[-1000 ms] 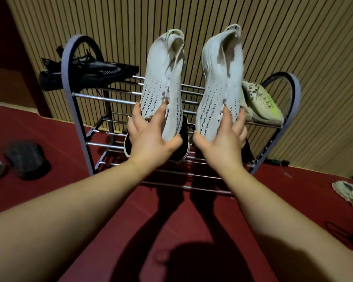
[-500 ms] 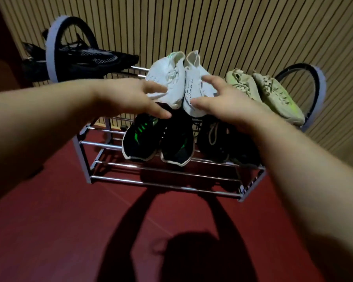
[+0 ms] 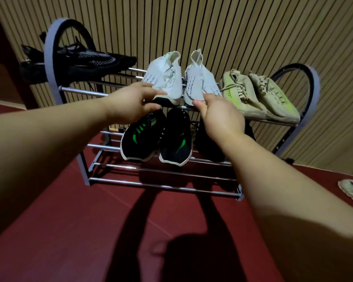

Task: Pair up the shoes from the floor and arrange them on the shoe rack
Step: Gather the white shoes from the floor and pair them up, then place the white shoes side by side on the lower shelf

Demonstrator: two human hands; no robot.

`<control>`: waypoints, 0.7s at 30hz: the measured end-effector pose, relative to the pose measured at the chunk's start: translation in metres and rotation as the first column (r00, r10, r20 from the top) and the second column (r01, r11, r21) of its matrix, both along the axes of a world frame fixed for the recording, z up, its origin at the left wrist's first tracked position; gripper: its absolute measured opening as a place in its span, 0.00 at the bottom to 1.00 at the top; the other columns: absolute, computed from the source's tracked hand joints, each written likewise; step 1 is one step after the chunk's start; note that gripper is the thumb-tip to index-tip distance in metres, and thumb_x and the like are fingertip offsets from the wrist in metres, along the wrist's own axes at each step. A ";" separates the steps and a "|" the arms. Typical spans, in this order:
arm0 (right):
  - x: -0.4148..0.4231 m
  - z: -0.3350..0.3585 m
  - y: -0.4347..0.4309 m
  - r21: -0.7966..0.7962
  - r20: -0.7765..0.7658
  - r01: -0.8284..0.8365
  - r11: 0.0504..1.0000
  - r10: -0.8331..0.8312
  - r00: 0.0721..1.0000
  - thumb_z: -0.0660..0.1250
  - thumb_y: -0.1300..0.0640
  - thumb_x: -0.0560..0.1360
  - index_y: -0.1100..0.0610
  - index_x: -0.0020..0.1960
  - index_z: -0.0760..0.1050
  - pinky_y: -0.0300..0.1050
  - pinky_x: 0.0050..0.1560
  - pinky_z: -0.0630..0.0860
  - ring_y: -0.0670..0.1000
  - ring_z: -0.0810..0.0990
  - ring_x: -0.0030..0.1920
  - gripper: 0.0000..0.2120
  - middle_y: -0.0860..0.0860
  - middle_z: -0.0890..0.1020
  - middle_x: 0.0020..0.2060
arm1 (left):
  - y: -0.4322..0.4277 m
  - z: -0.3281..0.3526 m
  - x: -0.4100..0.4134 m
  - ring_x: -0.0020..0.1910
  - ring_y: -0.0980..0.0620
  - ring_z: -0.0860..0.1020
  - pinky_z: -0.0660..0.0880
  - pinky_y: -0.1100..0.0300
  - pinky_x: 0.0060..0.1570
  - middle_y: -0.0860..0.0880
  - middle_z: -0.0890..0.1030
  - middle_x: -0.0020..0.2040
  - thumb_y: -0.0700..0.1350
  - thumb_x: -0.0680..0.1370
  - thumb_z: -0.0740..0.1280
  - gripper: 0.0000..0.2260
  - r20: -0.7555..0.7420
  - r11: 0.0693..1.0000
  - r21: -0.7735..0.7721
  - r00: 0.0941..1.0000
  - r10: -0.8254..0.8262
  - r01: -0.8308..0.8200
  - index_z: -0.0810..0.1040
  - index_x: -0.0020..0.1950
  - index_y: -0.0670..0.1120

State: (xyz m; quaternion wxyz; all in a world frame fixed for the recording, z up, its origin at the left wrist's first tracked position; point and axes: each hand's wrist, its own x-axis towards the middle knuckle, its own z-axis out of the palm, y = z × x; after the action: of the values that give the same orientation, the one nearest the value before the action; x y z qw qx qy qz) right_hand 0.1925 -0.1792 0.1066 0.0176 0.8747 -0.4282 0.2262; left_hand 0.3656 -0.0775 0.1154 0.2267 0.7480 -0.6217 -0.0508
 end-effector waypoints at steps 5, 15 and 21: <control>0.001 -0.009 -0.003 -0.013 0.028 -0.016 1.000 0.016 0.999 0.53 0.42 0.79 0.58 0.60 0.72 0.47 0.47 0.65 0.57 0.70 0.62 0.23 0.57 0.76 0.57 | 0.002 -0.009 -0.007 0.74 0.48 0.59 0.54 0.64 0.69 0.45 0.56 0.76 0.46 0.80 0.61 0.21 -0.108 1.000 -0.020 0.994 0.012 -0.015 0.64 0.73 0.51; -0.074 -0.085 0.022 -0.177 0.045 -0.107 0.978 0.116 0.992 0.55 0.40 0.75 0.47 0.75 0.53 0.58 0.70 0.52 0.58 0.50 0.75 0.31 0.58 0.56 0.75 | 0.038 -0.109 -0.082 0.75 0.37 0.39 0.41 0.45 0.74 0.39 0.37 0.76 0.53 0.75 0.67 0.44 -0.204 0.925 -0.142 0.925 0.320 -0.352 0.36 0.76 0.53; -0.178 -0.158 0.032 -0.079 -0.218 -0.050 0.996 0.032 0.975 0.56 0.42 0.73 0.49 0.71 0.61 0.62 0.63 0.65 0.61 0.63 0.70 0.28 0.61 0.67 0.70 | 0.068 -0.198 -0.158 0.75 0.38 0.36 0.37 0.48 0.72 0.39 0.37 0.76 0.55 0.75 0.66 0.42 -0.082 0.998 0.058 0.996 0.023 -0.019 0.34 0.73 0.51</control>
State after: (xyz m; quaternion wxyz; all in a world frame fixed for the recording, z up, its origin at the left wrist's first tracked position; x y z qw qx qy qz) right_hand 0.0141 -0.1467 -0.0517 0.0963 0.9012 -0.3959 0.1476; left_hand 0.2074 -0.0094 -0.0823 0.2310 0.7580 -0.6022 -0.0970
